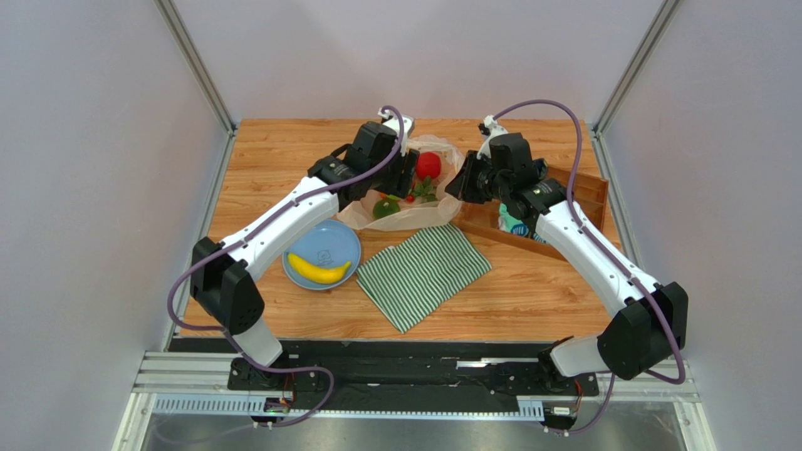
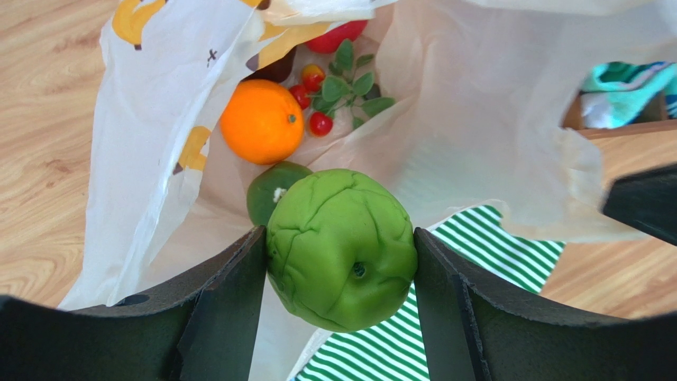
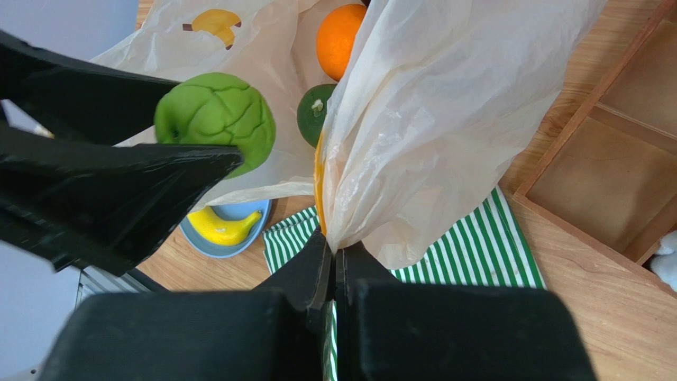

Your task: Place the fruits into the plastic bag

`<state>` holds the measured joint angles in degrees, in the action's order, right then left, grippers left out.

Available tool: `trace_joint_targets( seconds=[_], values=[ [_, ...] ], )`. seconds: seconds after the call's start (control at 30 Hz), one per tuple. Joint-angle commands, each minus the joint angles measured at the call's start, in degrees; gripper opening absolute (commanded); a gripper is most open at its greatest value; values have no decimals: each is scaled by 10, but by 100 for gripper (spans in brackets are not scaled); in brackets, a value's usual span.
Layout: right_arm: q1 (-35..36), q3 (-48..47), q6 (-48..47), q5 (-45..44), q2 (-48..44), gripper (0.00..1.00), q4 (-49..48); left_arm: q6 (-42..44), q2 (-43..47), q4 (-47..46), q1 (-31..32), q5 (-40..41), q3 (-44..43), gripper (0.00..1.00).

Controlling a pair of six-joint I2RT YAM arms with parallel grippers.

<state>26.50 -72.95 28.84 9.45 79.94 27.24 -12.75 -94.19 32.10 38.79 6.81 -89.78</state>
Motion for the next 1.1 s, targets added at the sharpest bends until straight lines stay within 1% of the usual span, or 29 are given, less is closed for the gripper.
trace_joint_targets(
  seconds=[0.0, 0.27, 0.3, 0.33, 0.4, 0.43, 0.6, 0.9, 1.0, 1.07],
  values=[
    [3, -4, -8, -9, -21, 0, 0, 14, -27, -12, -1, 21, -32, 59],
    [3, -4, -11, -10, -22, 0, 3, 16, -70, -1, -7, 29, -45, 63],
    [3, -4, -10, -11, -21, 0, 3, 18, -70, -2, -6, 22, -44, 65],
    [1, -4, -10, -12, -21, 0, 4, 17, -71, -2, -7, 18, -44, 71],
    [3, -4, -11, -12, -19, 0, 4, 17, -68, -5, -7, 8, -41, 78],
    [3, -5, -10, -11, -18, 0, 4, 18, -67, -7, -7, 5, -40, 83],
    [3, -5, -10, -10, -17, 0, 3, 21, -57, -11, -7, 0, -39, 93],
    [3, -6, -11, -11, -17, 0, 3, 37, -29, -33, -7, -40, -29, 94],
    [3, -5, -10, -12, -16, 0, 3, 54, -1, -59, -7, -64, -11, 94],
    [3, -5, -10, -12, -17, 0, 3, 65, 28, -84, -6, -94, 4, 94]
  ],
)
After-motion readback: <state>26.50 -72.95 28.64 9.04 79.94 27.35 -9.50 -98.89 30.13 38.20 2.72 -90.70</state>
